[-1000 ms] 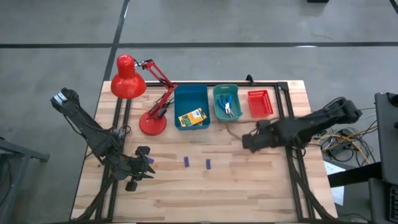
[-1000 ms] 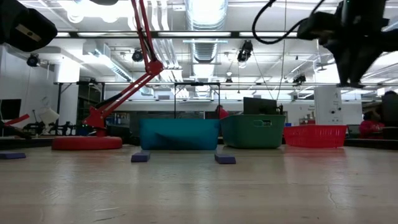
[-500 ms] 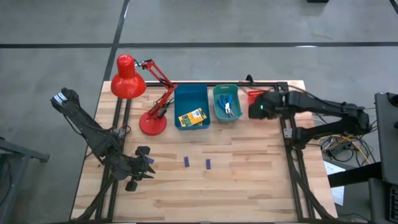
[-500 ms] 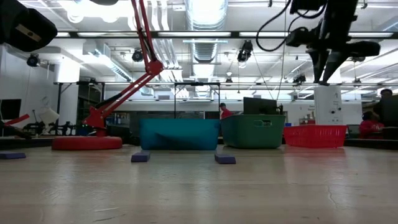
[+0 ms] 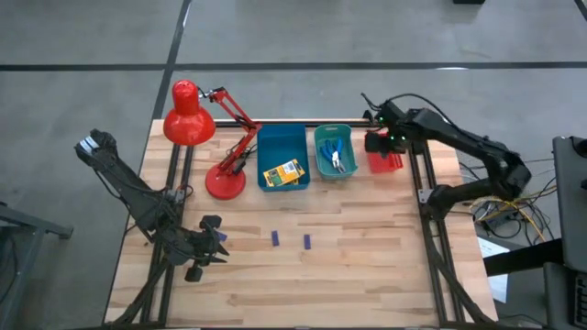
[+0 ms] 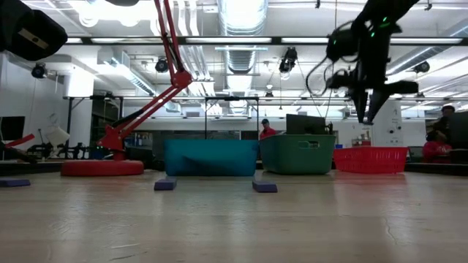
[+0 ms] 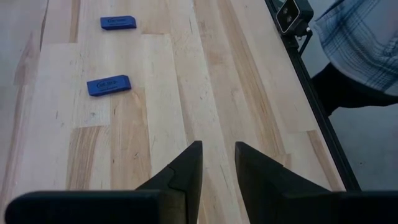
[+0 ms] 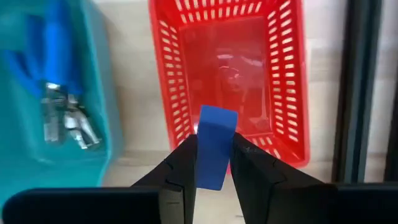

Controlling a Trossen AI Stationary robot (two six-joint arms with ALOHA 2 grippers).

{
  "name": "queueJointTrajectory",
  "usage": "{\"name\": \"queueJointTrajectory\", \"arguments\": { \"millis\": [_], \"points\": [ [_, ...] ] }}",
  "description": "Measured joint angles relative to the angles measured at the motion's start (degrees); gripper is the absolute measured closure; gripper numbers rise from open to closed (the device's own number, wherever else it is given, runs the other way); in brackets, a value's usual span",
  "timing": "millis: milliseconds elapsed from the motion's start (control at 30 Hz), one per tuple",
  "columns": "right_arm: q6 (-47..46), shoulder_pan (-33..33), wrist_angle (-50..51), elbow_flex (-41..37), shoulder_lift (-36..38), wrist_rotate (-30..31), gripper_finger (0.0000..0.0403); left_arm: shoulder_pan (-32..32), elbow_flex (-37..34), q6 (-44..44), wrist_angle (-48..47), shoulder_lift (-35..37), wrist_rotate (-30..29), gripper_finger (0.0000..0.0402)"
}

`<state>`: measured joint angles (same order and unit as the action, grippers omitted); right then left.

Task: Pick & Place School Supplies
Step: Put the blue eraser into the red bin

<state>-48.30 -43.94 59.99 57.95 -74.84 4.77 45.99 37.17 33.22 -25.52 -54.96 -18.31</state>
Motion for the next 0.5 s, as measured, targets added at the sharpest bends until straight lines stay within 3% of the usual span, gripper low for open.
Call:
{"name": "queueJointTrajectory", "arguments": {
  "millis": [500],
  "points": [
    [5.2,-4.3,-7.6,-0.1,-18.4,-1.9,0.0325,0.0,0.0,0.0,0.0,0.0,0.0,0.0303]
  ]
}}
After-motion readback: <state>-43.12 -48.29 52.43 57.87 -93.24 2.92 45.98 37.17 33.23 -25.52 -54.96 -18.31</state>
